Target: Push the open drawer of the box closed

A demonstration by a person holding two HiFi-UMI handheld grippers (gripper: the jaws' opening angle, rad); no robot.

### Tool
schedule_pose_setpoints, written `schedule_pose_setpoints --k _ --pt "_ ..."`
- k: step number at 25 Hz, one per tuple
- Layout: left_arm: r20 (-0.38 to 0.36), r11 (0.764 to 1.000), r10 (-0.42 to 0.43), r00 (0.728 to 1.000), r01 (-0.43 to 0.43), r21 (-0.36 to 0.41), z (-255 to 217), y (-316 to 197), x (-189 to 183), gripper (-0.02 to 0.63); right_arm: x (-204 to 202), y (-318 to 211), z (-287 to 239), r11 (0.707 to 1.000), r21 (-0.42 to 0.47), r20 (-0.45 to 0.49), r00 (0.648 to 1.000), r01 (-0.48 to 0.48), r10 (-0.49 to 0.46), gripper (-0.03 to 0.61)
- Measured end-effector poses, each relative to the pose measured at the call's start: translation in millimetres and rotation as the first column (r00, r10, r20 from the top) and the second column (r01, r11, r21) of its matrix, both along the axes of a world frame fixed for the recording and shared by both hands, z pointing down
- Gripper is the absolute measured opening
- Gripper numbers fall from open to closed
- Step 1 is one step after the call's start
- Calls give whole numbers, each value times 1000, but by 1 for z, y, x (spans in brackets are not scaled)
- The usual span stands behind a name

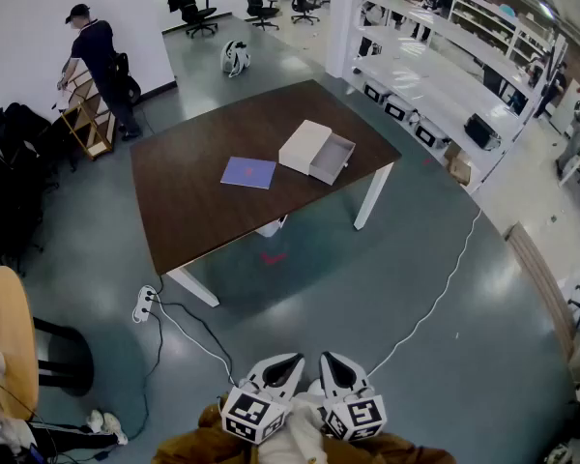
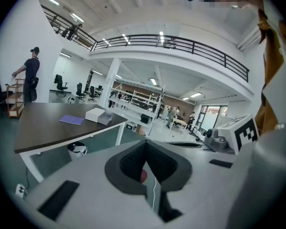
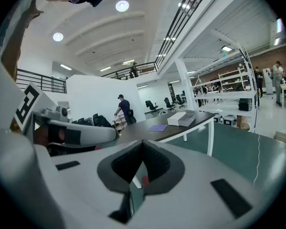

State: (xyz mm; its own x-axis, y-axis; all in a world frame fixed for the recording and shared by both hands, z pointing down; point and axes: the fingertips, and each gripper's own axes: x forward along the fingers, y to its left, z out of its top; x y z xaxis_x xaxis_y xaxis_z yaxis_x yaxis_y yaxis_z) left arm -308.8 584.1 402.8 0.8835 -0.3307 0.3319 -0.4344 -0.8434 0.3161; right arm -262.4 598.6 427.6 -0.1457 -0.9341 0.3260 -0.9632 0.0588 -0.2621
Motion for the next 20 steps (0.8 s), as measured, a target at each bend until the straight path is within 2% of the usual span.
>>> schedule_pose_setpoints --k 4,12,16,20 --pt "-6 999 27 1000 -27 30 -3 -15 -1 6 -2 -16 3 1000 19 -5 1000 -14 14 6" --pt "-15 996 83 996 -82 29 -6 -11 -9 6 -17 -15 6 1000 -3 -4 1000 -14 14 6" --pt "-13 996 80 997 -79 30 -7 -16 -15 6 -27 -22 3 1000 14 40 999 5 -5 6" --pt "-6 998 63 998 -63 26 -4 -30 -28 6 -36 -35 7 1000 -9 52 999 7 -6 6"
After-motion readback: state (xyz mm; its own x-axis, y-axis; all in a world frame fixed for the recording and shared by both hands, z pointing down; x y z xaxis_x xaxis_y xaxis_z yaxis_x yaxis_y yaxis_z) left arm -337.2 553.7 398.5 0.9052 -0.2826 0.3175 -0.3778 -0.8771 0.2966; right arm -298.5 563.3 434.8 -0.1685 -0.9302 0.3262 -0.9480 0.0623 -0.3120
